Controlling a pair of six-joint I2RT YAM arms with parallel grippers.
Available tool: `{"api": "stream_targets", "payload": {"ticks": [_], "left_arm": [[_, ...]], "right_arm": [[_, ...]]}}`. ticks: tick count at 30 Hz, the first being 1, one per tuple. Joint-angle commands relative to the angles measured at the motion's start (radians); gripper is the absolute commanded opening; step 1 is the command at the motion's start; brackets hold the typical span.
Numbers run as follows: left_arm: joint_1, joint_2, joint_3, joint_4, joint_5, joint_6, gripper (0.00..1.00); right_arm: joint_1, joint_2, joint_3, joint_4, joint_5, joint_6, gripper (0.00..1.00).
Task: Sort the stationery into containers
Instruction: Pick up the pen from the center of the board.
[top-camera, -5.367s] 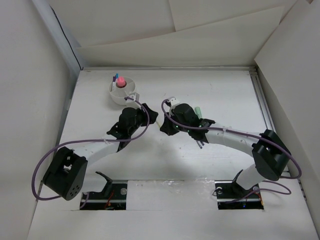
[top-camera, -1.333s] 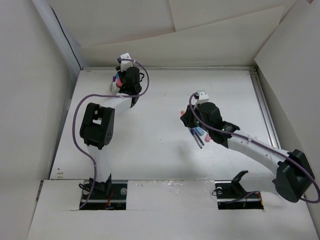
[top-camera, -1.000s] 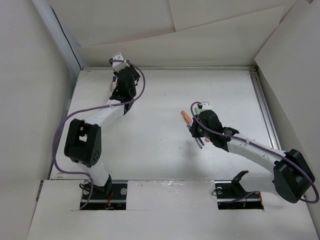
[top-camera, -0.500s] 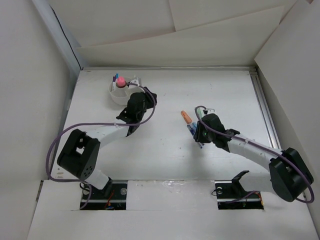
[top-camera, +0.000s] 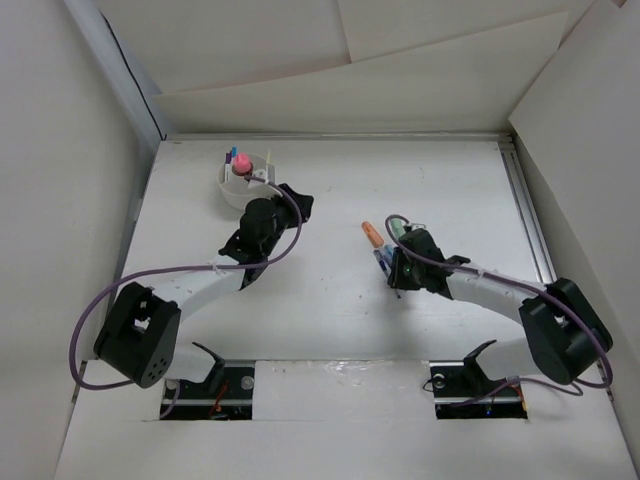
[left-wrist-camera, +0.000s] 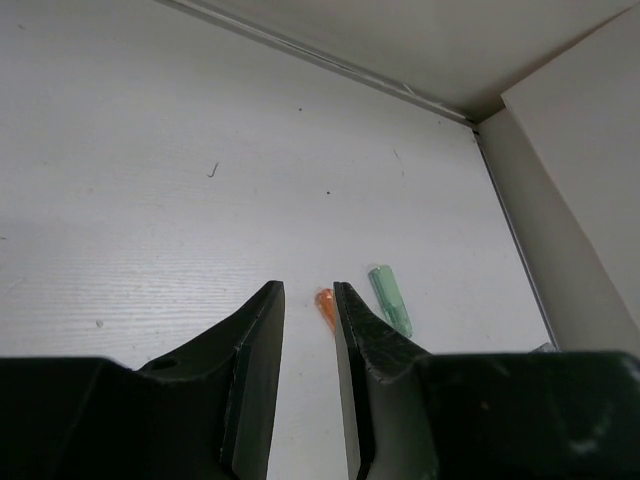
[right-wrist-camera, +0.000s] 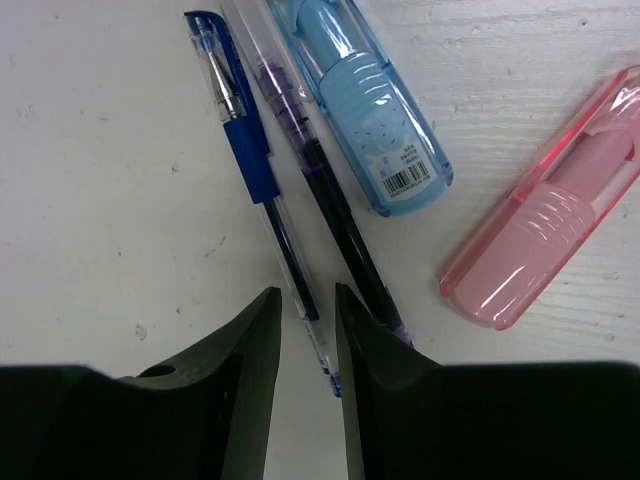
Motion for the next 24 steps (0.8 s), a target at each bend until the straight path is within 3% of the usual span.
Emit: {"api": "stream_targets", "payload": {"ticks": [1, 7, 12, 15, 24], "left_arm": [[0.002, -0.034, -0.021, 0.053, 0.039, -0.006, 0.23], [0.002, -0.054, -0.030, 0.044, 0.100, -0.006, 0.23], [0.002, -0.064, -0.031, 0.021, 0.142, -0.006, 0.24], [0.002, -0.085, -0.031, -0.029, 0.169, 0.013, 0.25], [0.011, -0.168, -0.052, -0.129, 0.211, 0.023, 0.33]], "right_arm": [[-0.005, 0.016, 0.012, 0.014, -0.018, 0.010, 0.34], [0.034, 0.071, 0.033, 0.023, -0.028, 0.010, 0.32], [0.084, 0.111, 0.055, 0.034, -0.009, 0.021, 0.09], [0.097, 0.111, 0.073, 0.034, 0.016, 0.012, 0.00], [0.173, -0.001, 0.153, 0.034, -0.011, -0.071, 0.00]]}}
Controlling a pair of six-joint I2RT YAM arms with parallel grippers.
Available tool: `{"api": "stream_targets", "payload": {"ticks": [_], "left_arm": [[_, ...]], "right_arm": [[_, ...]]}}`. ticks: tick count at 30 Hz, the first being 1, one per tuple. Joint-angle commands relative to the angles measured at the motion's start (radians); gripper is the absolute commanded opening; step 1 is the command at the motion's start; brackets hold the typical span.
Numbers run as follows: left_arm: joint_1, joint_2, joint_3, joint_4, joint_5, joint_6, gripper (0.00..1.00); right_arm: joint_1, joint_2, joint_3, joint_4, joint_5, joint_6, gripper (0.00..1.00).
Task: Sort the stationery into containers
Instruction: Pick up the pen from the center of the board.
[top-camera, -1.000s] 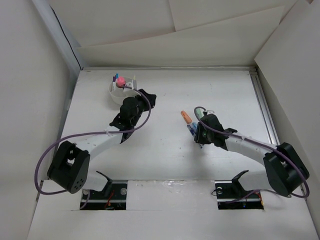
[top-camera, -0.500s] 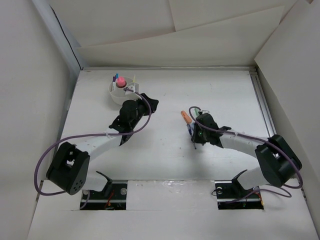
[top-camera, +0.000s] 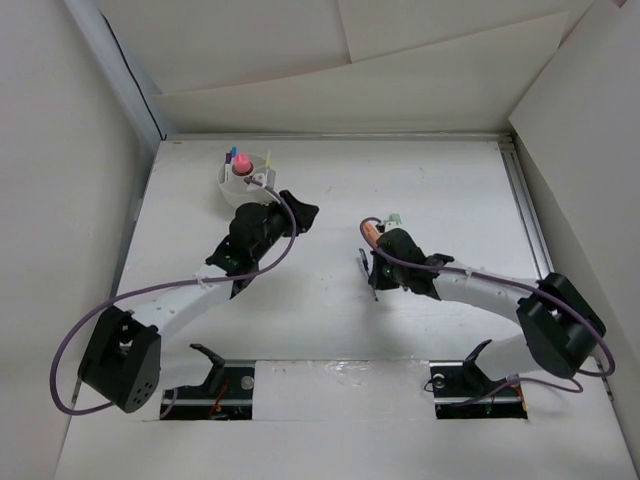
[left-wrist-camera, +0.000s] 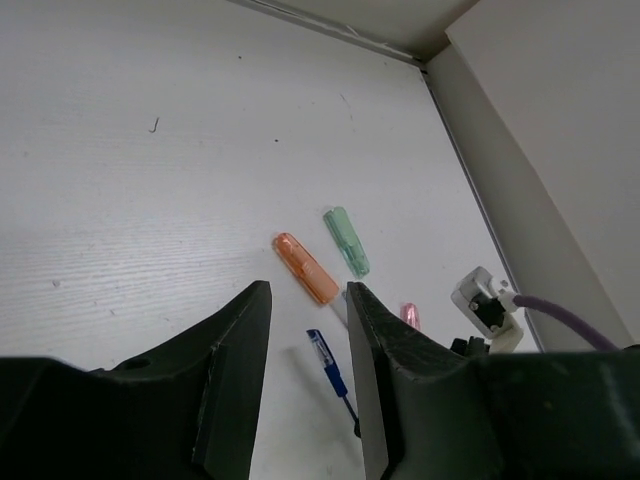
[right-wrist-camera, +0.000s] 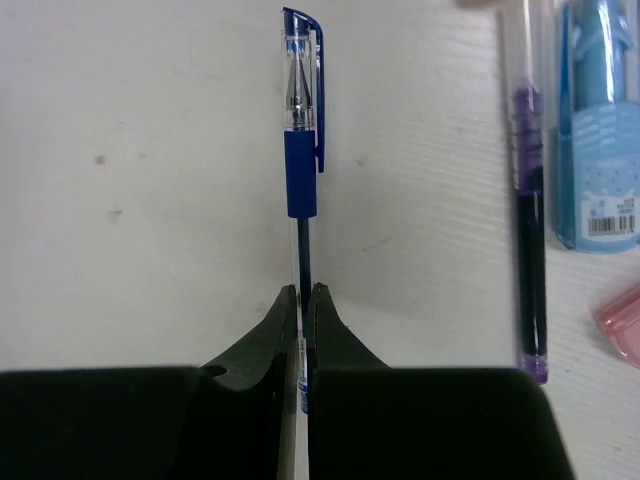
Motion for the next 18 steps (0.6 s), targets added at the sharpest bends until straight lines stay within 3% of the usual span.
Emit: {"api": "stream_targets", "payload": {"ticks": [1, 8, 14, 18], "left_arm": [[0.010, -0.037, 0.006, -0.047, 0.048, 0.004, 0.33], [0.010, 0.060, 0.060, -0.065, 0.238, -0.034, 0.37], [0.010, 0.186, 0.113, -0.067, 0.389, -0.054, 0.52], [0.010, 0.229, 0.147, -0.061, 0.398, -0.054, 0.55]], "right_arm": [[0.017, -0.070, 0.088, 0.016, -0.029, -0.053, 0.00], [0.017, -0.102, 0.151, 0.067, -0.051, -0.102, 0.00], [0.017, -0.047, 0.200, 0.119, -0.109, -0.137, 0.00], [0.017, -0.038, 0.220, 0.157, -0.167, -0.137, 0.00]]}}
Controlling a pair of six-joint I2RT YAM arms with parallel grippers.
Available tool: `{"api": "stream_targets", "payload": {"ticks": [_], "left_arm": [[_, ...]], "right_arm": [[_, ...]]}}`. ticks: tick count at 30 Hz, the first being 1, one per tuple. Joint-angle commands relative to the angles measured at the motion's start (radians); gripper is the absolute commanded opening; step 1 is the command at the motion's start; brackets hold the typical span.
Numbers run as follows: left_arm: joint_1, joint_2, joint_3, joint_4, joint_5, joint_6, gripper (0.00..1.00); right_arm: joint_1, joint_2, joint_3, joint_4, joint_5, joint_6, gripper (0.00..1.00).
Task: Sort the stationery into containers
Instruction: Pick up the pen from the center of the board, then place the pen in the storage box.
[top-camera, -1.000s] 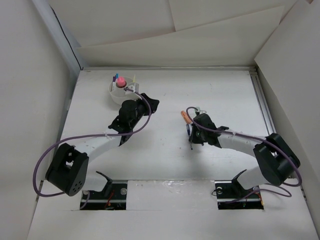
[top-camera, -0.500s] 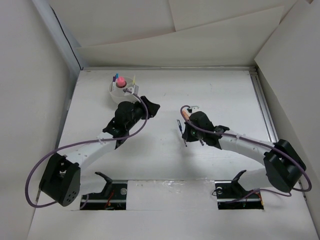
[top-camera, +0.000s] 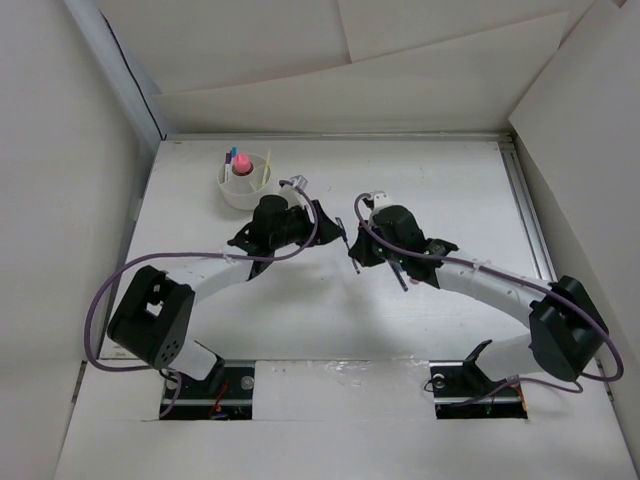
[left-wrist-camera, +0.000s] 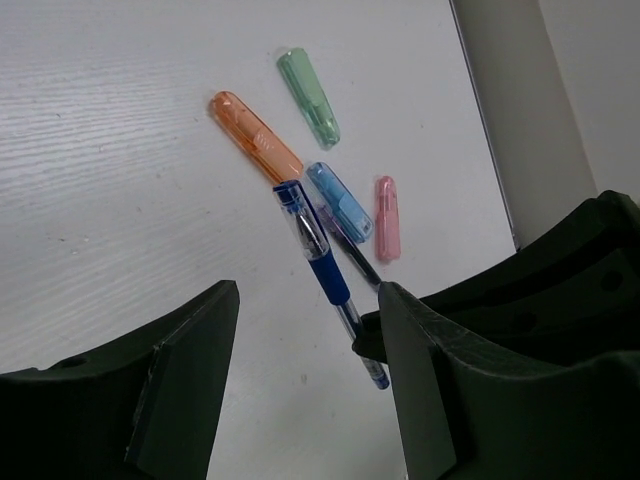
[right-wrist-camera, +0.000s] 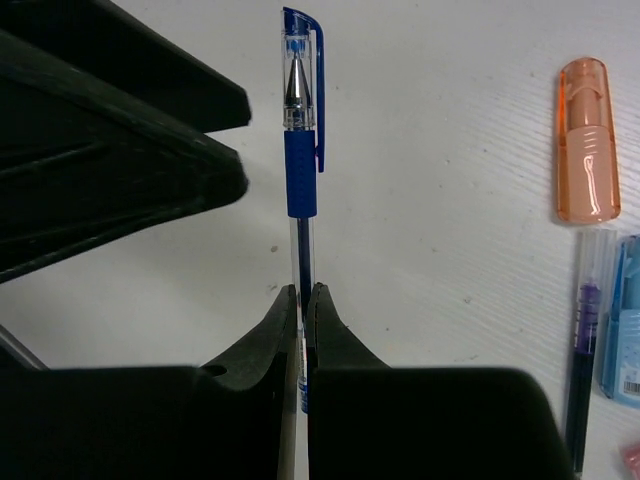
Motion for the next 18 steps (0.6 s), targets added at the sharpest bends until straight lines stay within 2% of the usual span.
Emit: {"api": "stream_targets", "payload": {"ticks": [1, 6, 9, 13, 14, 18], "left_arm": [[0.004, 0.015, 0.057, 0.029, 0.066, -0.001, 0.55], [-0.005, 0.044, 0.066, 0.029, 0.017, -0.001, 0.55], [-0.005, 0.053, 0.066, 0.063, 0.008, -0.001, 0.49], [-0.005, 0.110, 0.076, 0.084, 0.019, -0.010, 0.32], [-0.005, 0.110, 0.085, 0.084, 0.028, -0.010, 0.22], [-0.005, 0.110, 0.085, 0.093, 0.019, -0.010, 0.07]], "right_arm": [[0.004, 0.003, 0.048, 0.081, -0.076, -0.020, 0.00], [0.004, 0.012, 0.057, 0.090, -0.119, -0.020, 0.00], [0.013, 0.012, 0.057, 0.099, -0.131, -0.020, 0.00], [0.013, 0.012, 0.057, 0.108, -0.142, -0.020, 0.00], [0.013, 0.012, 0.057, 0.108, -0.142, -0.020, 0.00], [0.013, 0.012, 0.057, 0.108, -0.142, -0.020, 0.00]]}}
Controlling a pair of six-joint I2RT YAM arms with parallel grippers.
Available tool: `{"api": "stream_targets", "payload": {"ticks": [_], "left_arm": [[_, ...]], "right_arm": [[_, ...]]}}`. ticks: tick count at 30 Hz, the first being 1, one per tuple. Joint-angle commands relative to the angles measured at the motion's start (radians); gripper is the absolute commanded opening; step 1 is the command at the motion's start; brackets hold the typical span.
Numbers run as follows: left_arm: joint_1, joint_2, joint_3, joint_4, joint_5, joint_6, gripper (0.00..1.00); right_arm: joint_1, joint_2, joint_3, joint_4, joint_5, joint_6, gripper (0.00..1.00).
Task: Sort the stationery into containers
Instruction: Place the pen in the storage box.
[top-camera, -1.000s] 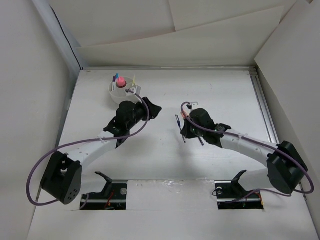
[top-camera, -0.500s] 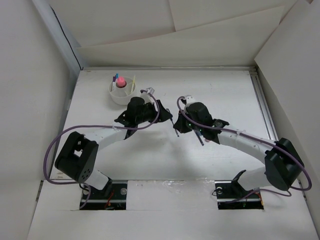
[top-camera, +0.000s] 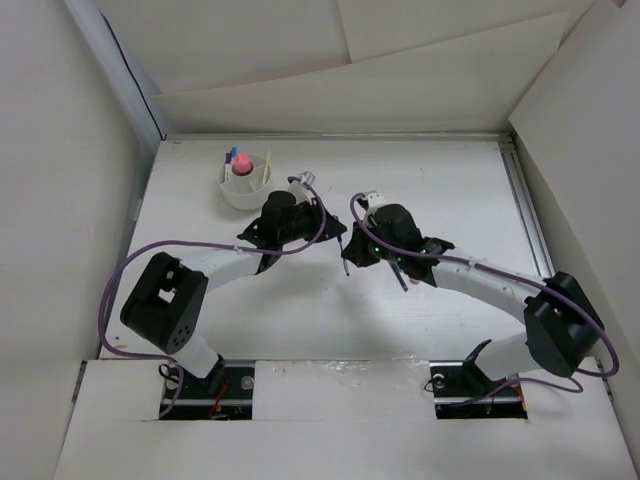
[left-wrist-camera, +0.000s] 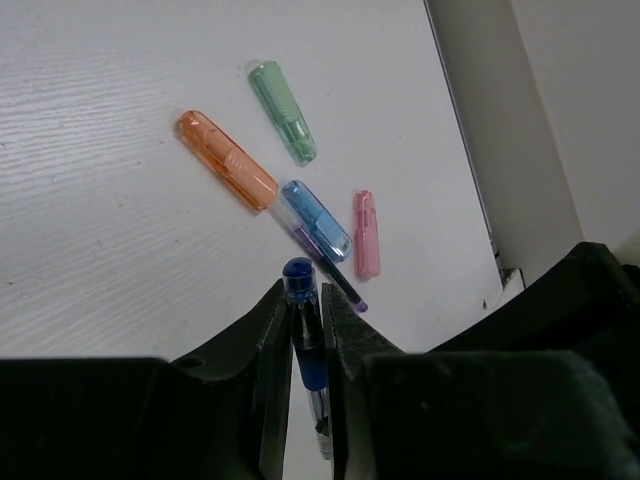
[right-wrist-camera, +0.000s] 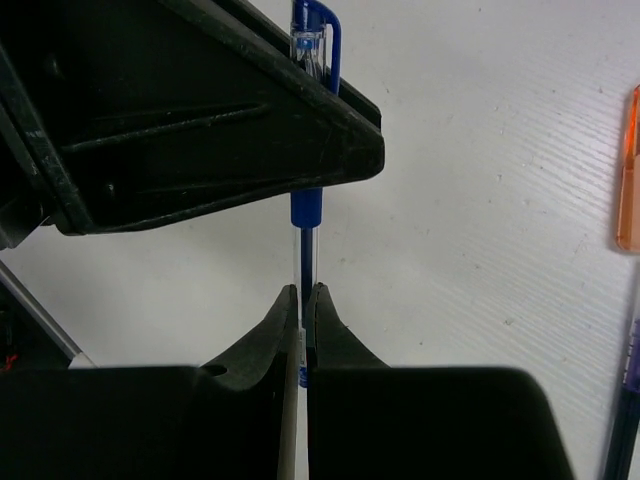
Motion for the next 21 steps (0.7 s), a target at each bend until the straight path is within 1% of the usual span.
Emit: {"api": "stream_targets", "payload": {"ticks": [1, 2, 3, 4, 8, 10, 11, 12, 13, 16, 17, 19, 20, 21], "left_arm": [[0.007, -0.019, 0.026, 0.028, -0.031, 0.033, 0.05], [0.007, -0.032, 0.026, 0.028, -0.049, 0.024, 0.04], [0.007, -0.042, 0.026, 0.028, -0.062, 0.023, 0.04], [0.007, -0.042, 0.026, 0.019, -0.074, 0.023, 0.03], [0.041, -0.054, 0.072, -0.002, -0.121, 0.023, 0.03], [0.073, -0.054, 0.116, -0.015, -0.164, 0.033, 0.03], [0.082, -0.054, 0.139, -0.047, -0.189, 0.043, 0.03], [0.082, -0.054, 0.160, -0.070, -0.229, 0.063, 0.02], [0.082, -0.045, 0.182, -0.087, -0.309, 0.077, 0.02], [0.093, -0.025, 0.279, -0.157, -0.463, 0.120, 0.02], [0.105, -0.014, 0.321, -0.170, -0.488, 0.120, 0.00], [0.118, -0.002, 0.361, -0.199, -0.560, 0.135, 0.00], [0.127, 0.016, 0.383, -0.212, -0.635, 0.146, 0.00], [0.145, 0.026, 0.415, -0.213, -0.664, 0.158, 0.00]], "right_arm": [[0.011, -0.027, 0.035, 0.063, -0.025, -0.010, 0.00], [0.011, -0.027, 0.035, 0.063, -0.025, -0.010, 0.02], [0.011, -0.027, 0.035, 0.063, -0.025, -0.010, 0.07], [0.011, -0.039, 0.035, 0.063, -0.025, -0.010, 0.19], [0.011, -0.098, 0.010, 0.063, -0.005, -0.010, 0.44], [0.001, -0.130, -0.002, 0.063, 0.004, -0.010, 0.48], [-0.010, -0.162, -0.019, 0.063, 0.014, -0.010, 0.50], [-0.010, -0.176, -0.019, 0.063, 0.014, -0.010, 0.50], [-0.021, -0.187, -0.034, 0.063, 0.025, -0.010, 0.51], [-0.039, -0.208, -0.062, 0.063, 0.025, -0.010, 0.51], [-0.039, -0.217, -0.076, 0.063, 0.013, -0.010, 0.51], [-0.049, -0.217, -0.085, 0.063, 0.004, -0.010, 0.51], [-0.049, -0.227, -0.085, 0.063, 0.004, -0.010, 0.51], [-0.049, -0.227, -0.094, 0.074, 0.004, -0.010, 0.51]]}}
